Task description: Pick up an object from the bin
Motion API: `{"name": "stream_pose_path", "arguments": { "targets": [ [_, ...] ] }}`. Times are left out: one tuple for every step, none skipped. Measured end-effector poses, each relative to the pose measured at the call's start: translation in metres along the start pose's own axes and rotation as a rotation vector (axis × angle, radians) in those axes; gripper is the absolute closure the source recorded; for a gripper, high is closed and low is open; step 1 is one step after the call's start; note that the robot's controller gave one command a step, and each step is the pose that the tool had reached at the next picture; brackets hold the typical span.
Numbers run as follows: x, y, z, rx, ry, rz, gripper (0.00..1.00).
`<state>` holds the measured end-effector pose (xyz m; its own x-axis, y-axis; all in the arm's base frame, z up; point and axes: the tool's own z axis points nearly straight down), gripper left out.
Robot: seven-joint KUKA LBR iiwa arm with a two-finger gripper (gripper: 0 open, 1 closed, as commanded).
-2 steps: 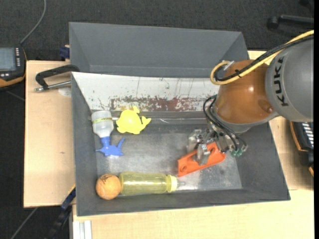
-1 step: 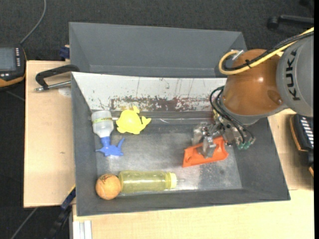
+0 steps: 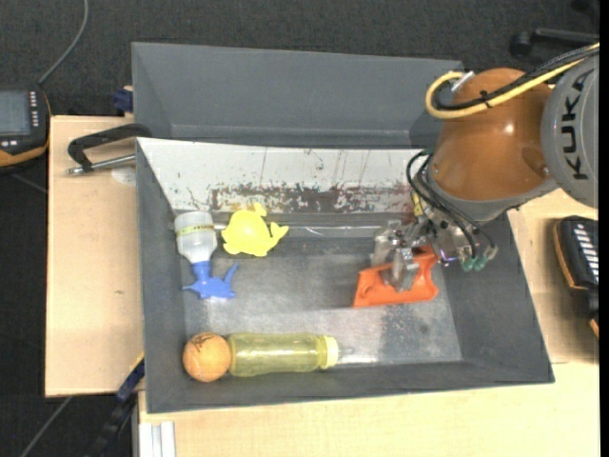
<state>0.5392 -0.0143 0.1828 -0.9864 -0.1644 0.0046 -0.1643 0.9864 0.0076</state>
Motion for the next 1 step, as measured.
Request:
{"name": "stream_pose_path", "arguments": {
  "targets": [
    [-0.0001, -0.0061, -0.0618, 0.002, -0.012, -0.018, 1.0]
  ]
}}
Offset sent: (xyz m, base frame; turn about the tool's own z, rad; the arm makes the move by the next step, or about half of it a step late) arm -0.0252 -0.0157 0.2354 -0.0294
